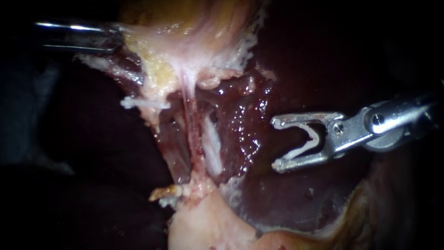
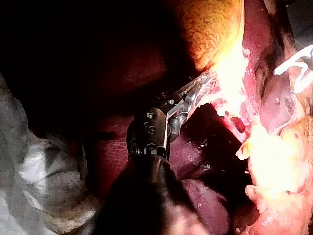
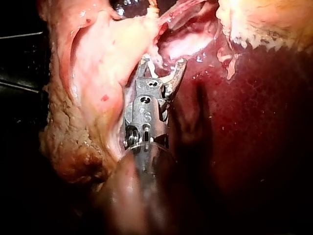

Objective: Clipping first clip right tube

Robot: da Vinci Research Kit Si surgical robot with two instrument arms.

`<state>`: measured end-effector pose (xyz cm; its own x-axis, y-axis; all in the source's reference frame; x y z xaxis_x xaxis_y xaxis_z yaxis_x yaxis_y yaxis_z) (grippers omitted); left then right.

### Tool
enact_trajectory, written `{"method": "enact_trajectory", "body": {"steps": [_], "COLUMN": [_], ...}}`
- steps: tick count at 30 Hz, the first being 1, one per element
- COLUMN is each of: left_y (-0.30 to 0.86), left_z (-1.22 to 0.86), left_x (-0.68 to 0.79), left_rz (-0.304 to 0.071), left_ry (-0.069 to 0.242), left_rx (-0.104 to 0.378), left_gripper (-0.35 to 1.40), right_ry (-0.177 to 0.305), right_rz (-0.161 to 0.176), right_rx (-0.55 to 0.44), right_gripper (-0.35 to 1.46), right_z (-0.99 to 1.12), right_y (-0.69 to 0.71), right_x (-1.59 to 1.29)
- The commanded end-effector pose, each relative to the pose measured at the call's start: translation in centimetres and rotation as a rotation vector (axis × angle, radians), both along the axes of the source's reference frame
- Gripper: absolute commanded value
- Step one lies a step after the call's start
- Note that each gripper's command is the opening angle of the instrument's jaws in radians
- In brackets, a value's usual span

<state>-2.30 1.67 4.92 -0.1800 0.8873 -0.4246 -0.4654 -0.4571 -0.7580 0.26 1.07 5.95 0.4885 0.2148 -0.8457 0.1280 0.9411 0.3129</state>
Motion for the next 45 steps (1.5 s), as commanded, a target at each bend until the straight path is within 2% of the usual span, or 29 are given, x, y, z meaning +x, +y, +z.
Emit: {"method": "enact_trajectory", "body": {"steps": [1,3,7,9,14,18,21,32,37,41,45], "left_y": [0.0,-0.02,-0.03,-0.03,-0.03,-0.04,-0.04,-0.06,-0.06,-0.06,-0.05], "left_z": [0.0,0.01,0.03,0.03,0.03,0.04,0.04,0.06,0.06,0.06,0.07], "left_x": [0.0,-0.01,-0.03,-0.03,-0.03,-0.03,-0.04,-0.07,-0.08,-0.08,-0.08], "left_rz": [-0.001,-0.002,-0.004,-0.004,-0.004,-0.004,-0.005,-0.007,-0.007,-0.007,-0.007], "left_ry": [0.001,0.002,0.003,0.003,0.003,0.004,0.004,0.006,0.006,0.006,0.006], "left_rx": [-0.003,-0.005,-0.006,-0.006,-0.006,-0.007,-0.007,-0.009,-0.009,-0.009,-0.009], "left_gripper": [-0.35,-0.35,-0.35,-0.35,-0.35,-0.35,-0.35,-0.35,-0.35,-0.35,-0.35], "right_ry": [0.0,0.003,-0.01,-0.008,0.028,0.038,0.055,0.104,0.139,0.177,0.19], "right_rz": [0.0,0.001,0.034,0.041,0.04,0.038,0.052,0.102,0.119,0.113,0.097], "right_rx": [0.0,-0.005,0.036,0.067,0.186,0.232,0.269,0.375,0.421,0.462,0.481], "right_gripper": [0.5,0.5,0.5,0.5,0.49,0.49,0.48,0.48,0.48,0.46,0.46], "right_z": [-0.01,-0.02,0.02,0.07,0.27,0.43,0.55,0.88,0.94,0.93,0.91], "right_y": [0.0,-0.02,-0.08,-0.12,-0.26,-0.39,-0.45,-0.47,-0.48,-0.49,-0.51], "right_x": [0.02,0.06,0.18,0.26,0.49,0.67,0.83,1.51,1.72,1.8,1.81]}}
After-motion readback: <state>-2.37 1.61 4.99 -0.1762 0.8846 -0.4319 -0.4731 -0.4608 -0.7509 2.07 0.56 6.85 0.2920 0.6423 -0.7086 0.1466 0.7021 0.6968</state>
